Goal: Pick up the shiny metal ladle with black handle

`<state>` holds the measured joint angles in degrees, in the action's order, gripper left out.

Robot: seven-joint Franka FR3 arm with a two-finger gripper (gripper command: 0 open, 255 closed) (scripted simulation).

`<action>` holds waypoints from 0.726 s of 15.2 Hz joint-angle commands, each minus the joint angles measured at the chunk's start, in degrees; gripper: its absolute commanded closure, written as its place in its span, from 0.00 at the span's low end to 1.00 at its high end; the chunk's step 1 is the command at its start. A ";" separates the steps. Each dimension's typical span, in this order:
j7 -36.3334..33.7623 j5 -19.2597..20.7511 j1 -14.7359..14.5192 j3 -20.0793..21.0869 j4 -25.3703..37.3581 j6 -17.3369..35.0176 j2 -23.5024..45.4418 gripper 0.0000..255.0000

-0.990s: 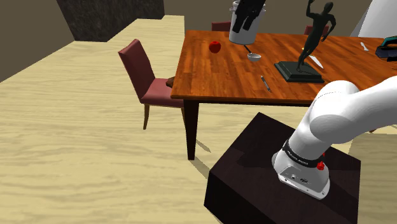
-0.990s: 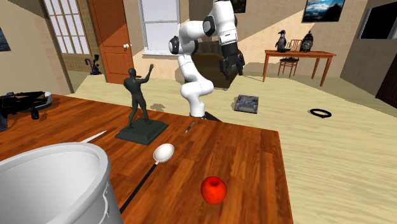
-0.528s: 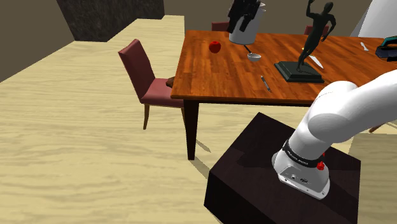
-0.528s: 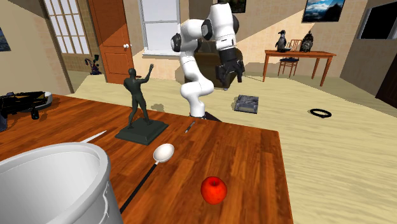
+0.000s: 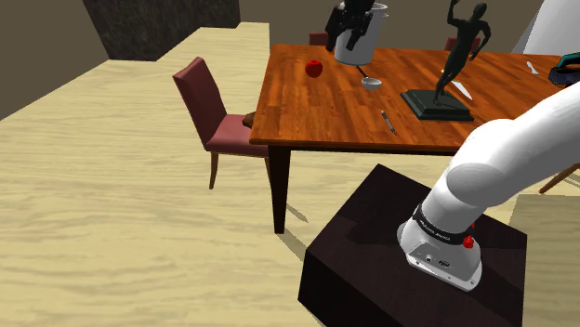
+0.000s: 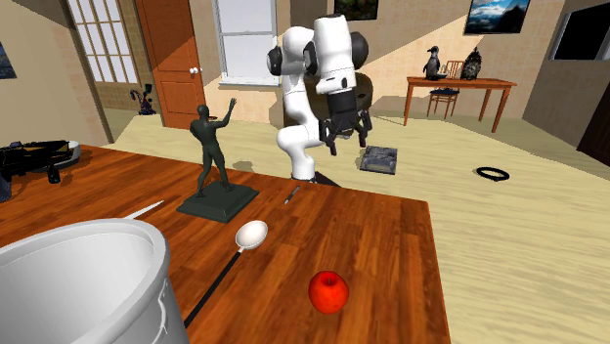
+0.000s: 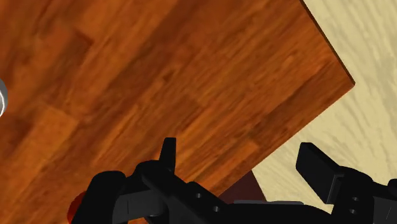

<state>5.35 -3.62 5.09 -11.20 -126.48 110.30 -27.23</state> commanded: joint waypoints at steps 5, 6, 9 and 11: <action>-0.52 -0.37 2.40 -3.87 4.81 4.23 9.79 0.00; -0.57 -0.56 2.80 -4.51 5.72 4.76 11.38 0.00; -0.65 -1.38 3.98 -6.45 8.62 6.18 16.20 0.00; -0.64 -2.13 4.81 -7.72 10.69 6.94 19.44 0.00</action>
<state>4.96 -5.25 9.61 -18.40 -117.35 116.83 -9.94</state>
